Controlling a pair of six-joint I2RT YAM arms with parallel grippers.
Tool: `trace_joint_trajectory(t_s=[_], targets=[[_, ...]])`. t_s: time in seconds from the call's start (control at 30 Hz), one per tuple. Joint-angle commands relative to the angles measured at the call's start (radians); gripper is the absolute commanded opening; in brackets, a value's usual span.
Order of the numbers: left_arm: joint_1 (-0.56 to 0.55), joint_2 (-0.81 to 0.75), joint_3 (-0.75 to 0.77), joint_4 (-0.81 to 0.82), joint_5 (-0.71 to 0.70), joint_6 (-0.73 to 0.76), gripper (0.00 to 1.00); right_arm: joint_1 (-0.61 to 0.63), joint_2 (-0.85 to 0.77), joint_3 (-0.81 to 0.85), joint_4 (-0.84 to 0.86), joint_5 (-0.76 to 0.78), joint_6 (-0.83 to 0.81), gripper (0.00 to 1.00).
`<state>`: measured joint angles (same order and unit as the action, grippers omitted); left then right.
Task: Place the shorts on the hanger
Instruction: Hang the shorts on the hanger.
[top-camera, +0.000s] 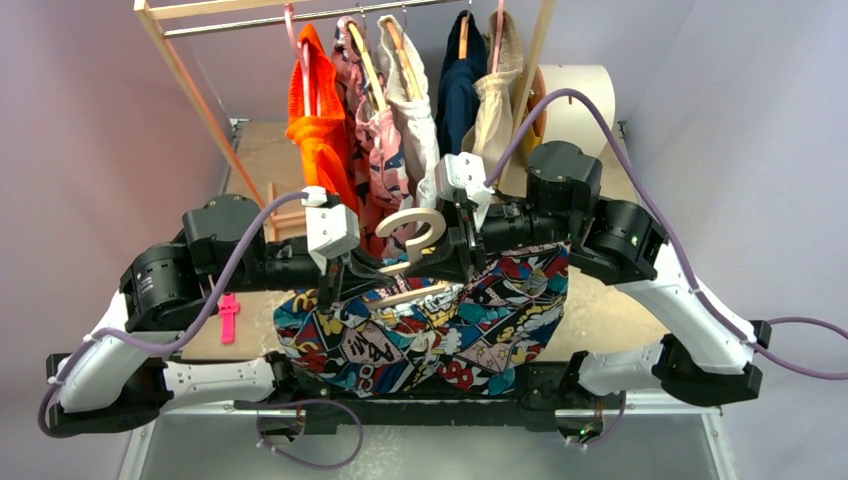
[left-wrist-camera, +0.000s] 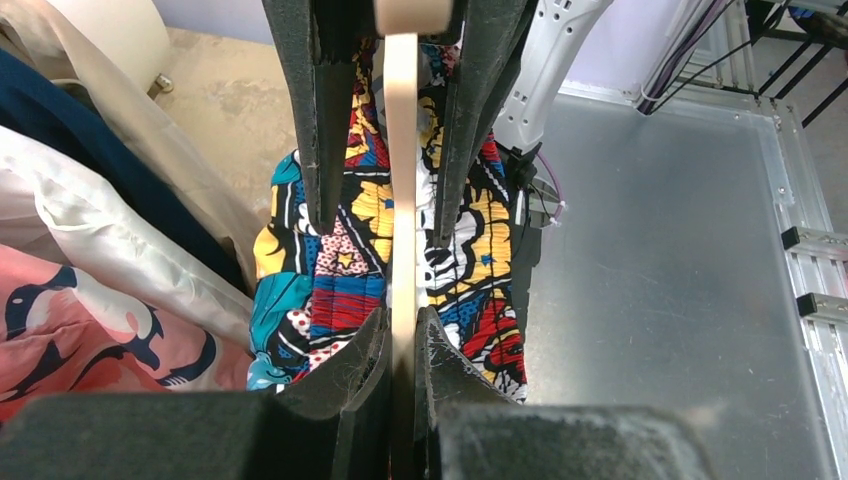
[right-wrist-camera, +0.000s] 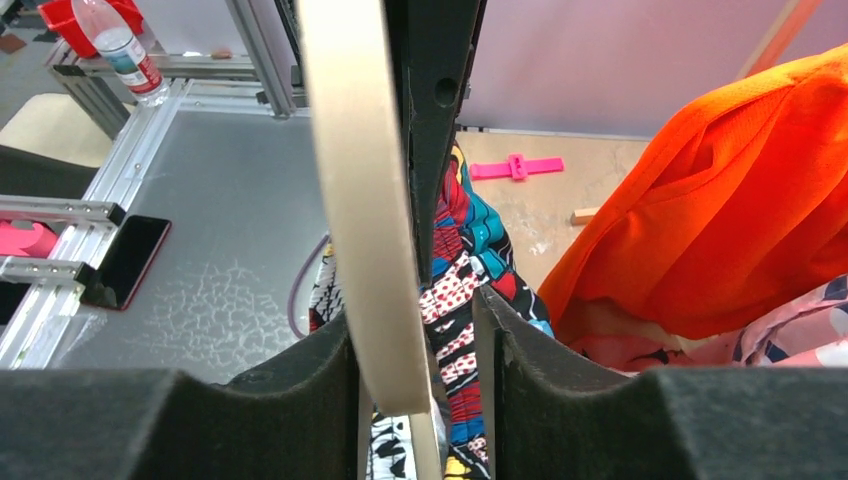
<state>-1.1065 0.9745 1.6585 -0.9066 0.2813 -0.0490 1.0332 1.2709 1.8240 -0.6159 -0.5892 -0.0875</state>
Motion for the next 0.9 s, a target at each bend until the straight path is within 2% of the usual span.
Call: trace_joint_trajectory(t_s=[0.0, 0.1, 0.17, 0.23, 0.27, 0.33, 0.37, 0.47, 0.6, 0.67, 0.77, 0.87], targets=[[0.001, -0.01, 0.048, 0.135, 0.023, 0.006, 0.0, 0.001, 0.006, -0.004, 0.017, -0.001, 0.014, 0.39], [0.0, -0.008, 0.05, 0.139, 0.023, 0.007, 0.0, 0.001, 0.01, -0.003, 0.016, 0.013, 0.015, 0.2], [0.001, -0.008, 0.051, 0.137, 0.02, 0.006, 0.0, 0.001, 0.008, -0.001, 0.017, 0.021, 0.013, 0.0], [0.001, -0.01, 0.054, 0.137, 0.002, 0.003, 0.0, 0.001, -0.002, 0.005, 0.028, 0.044, 0.014, 0.0], [0.001, -0.012, 0.063, 0.135, -0.018, -0.001, 0.07, 0.001, -0.012, 0.007, 0.038, 0.06, 0.016, 0.0], [0.001, -0.016, 0.106, 0.116, -0.066, 0.0, 0.34, 0.001, -0.042, 0.007, 0.073, 0.112, 0.029, 0.0], [0.001, -0.021, 0.14, 0.106, -0.086, -0.001, 0.43, 0.001, -0.056, 0.016, 0.082, 0.122, 0.035, 0.0], [0.001, -0.053, 0.262, 0.109, -0.141, -0.005, 0.56, 0.001, -0.057, 0.154, 0.046, 0.172, 0.024, 0.0], [0.002, -0.114, 0.372, 0.208, -0.169, -0.024, 0.63, 0.001, -0.014, 0.47, 0.024, 0.12, 0.039, 0.0], [0.002, -0.152, 0.379, 0.251, -0.187, -0.03, 0.64, 0.001, -0.019, 0.535, 0.052, 0.093, 0.047, 0.0], [0.002, -0.18, 0.35, 0.256, -0.218, -0.027, 0.64, 0.001, -0.05, 0.457, 0.086, 0.092, 0.049, 0.0], [0.002, -0.192, 0.321, 0.232, -0.228, -0.019, 0.65, 0.001, -0.034, 0.358, 0.036, 0.118, 0.036, 0.0]])
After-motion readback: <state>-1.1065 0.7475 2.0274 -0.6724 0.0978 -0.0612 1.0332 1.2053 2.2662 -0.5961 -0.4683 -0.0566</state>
